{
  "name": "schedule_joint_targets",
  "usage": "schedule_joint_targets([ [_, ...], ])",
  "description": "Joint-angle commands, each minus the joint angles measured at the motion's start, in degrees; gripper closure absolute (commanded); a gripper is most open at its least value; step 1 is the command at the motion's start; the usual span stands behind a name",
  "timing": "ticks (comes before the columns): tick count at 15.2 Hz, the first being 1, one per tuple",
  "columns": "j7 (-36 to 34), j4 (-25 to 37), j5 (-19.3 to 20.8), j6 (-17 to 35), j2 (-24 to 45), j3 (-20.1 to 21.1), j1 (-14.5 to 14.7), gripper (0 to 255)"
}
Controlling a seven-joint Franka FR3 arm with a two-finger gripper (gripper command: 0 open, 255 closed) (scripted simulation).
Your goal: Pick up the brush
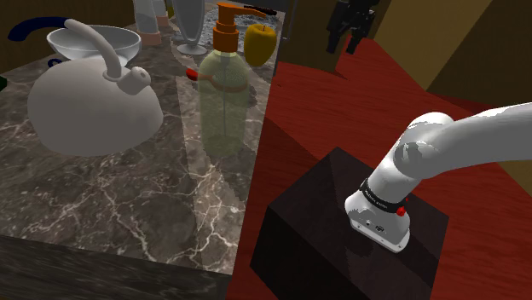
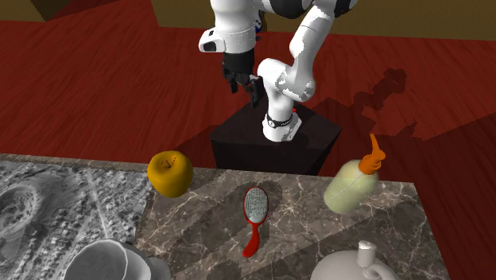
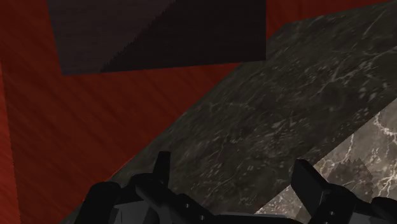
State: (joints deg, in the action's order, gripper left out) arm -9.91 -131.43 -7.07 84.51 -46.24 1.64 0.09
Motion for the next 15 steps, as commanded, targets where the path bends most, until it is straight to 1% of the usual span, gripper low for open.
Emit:
schedule_joint_targets([
  [1,0.0,0.0,0.0,0.0,0.0,0.0,0.0,0],
  [8,3.84,5.48,-1.63,7.65,13.63,3.18,3.75,0],
  [15,7.07,13.83,-2.04,12.69,27.43,6.72,6.97,0],
])
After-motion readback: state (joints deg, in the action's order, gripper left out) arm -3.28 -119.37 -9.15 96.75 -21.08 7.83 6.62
